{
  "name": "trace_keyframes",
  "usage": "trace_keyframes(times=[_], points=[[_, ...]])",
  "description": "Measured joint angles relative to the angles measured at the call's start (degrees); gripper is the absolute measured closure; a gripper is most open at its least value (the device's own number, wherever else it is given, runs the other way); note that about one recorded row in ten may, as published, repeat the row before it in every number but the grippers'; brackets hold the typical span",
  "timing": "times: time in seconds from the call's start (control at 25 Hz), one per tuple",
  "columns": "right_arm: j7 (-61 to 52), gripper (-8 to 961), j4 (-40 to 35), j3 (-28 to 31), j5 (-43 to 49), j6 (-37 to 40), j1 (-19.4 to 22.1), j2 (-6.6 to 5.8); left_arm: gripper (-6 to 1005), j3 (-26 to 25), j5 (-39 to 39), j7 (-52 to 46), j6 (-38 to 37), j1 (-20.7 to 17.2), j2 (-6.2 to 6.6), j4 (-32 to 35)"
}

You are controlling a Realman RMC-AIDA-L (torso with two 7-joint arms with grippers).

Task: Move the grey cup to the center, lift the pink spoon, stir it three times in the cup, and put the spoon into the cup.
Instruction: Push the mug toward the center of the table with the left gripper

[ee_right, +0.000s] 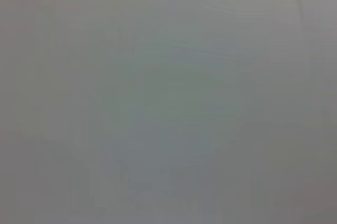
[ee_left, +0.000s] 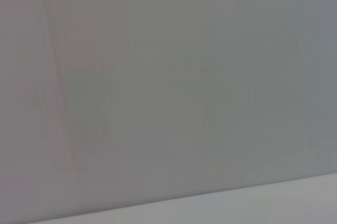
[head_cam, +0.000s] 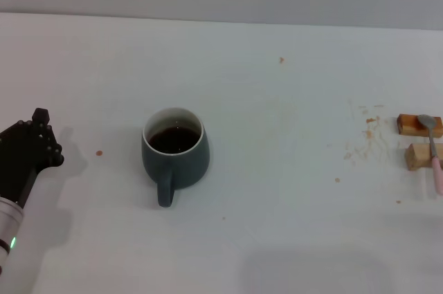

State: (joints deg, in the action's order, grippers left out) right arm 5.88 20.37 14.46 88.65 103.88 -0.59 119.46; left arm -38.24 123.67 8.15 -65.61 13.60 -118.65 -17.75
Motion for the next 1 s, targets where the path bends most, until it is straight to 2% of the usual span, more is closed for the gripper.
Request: trace_keyframes(times=[0.48, 1.0], points=[[0.06, 200, -0.48, -1.27, 0.0, -0.44, -0.92, 0.02, 1001, -0.65, -0.01, -0.42, -0.22, -0.72, 0.0, -0.02], [0.1, 201, 0.44, -3.9, 0.05, 0.72, -0.29, 0.16, 1001, 1.31, 0.57, -0.54, 1.4, 0.11, -0.16, -0.99]])
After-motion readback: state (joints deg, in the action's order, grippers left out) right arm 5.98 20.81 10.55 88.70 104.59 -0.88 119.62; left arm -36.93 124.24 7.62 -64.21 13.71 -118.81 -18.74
